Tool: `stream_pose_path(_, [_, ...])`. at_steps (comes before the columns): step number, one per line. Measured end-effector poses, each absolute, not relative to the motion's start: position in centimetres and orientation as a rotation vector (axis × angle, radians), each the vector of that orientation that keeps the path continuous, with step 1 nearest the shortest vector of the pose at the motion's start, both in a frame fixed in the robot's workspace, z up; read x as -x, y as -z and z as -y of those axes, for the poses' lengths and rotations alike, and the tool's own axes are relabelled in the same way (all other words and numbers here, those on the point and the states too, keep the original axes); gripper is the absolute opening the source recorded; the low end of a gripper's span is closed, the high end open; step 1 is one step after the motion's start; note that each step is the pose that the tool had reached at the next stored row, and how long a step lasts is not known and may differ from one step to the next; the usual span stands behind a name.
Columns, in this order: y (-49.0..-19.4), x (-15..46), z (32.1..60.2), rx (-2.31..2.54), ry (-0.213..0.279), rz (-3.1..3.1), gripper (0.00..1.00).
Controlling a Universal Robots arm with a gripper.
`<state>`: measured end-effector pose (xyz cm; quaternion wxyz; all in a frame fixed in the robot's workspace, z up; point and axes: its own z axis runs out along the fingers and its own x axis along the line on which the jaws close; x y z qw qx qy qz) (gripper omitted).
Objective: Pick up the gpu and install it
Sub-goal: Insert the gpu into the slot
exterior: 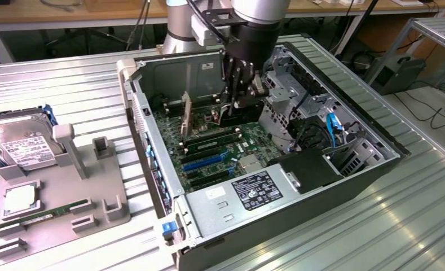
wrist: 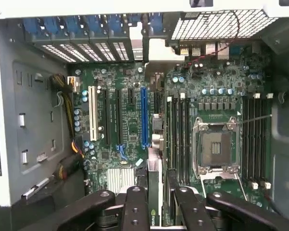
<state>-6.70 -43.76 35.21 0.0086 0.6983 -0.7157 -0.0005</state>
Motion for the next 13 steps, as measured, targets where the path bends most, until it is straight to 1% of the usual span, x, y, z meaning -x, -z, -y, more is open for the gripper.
stream_pose_path(2, [-33.2,6.9,44.2,-2.183,0.003,2.237,0.26])
stream_pose_path(5, [-32.0,8.8,44.6,-2.188,-0.006,2.241,0.26])
stream_pose_path(6, [-31.5,9.7,45.3,-2.189,-0.006,2.240,0.26])
stream_pose_path(8, [-30.4,10.8,45.7,-2.190,-0.007,2.240,0.26])
stream_pose_path(13, [-30.1,11.0,45.7,-2.192,-0.008,2.239,0.26])
